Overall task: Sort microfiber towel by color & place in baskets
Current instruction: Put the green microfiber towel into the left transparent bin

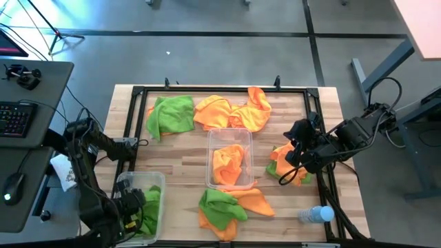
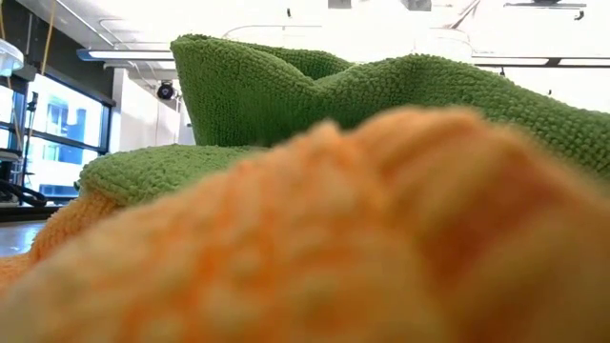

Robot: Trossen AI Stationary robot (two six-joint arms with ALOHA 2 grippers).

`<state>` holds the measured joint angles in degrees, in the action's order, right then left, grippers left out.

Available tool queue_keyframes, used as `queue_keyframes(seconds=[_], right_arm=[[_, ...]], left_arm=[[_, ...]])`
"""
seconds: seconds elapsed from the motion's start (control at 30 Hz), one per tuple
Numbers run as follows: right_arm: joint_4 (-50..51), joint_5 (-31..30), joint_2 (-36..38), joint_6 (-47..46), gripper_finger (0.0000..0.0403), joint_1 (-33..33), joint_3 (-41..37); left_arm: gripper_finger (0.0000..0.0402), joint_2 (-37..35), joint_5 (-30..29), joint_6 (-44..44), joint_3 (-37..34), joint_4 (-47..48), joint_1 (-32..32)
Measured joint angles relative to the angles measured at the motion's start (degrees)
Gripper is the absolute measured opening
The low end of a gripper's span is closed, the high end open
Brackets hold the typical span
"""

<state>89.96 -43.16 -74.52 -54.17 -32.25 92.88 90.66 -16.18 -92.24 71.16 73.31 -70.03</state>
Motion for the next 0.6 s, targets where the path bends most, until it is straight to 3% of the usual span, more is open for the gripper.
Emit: queue_keyframes(seconds=[0.2,0.6], right_arm=[[-0.53,-1.57,-0.02,-2.44,0.0,0.0,0.0],[-0.58,-2.26,-0.02,-6.98,0.0,0.0,0.0]], left_arm=[[0.0,-4.46,3.62,5.38,-10.02,-13.69,0.87],[0.0,-11.34,6.03,7.84,-23.46,-26.29,3.86]])
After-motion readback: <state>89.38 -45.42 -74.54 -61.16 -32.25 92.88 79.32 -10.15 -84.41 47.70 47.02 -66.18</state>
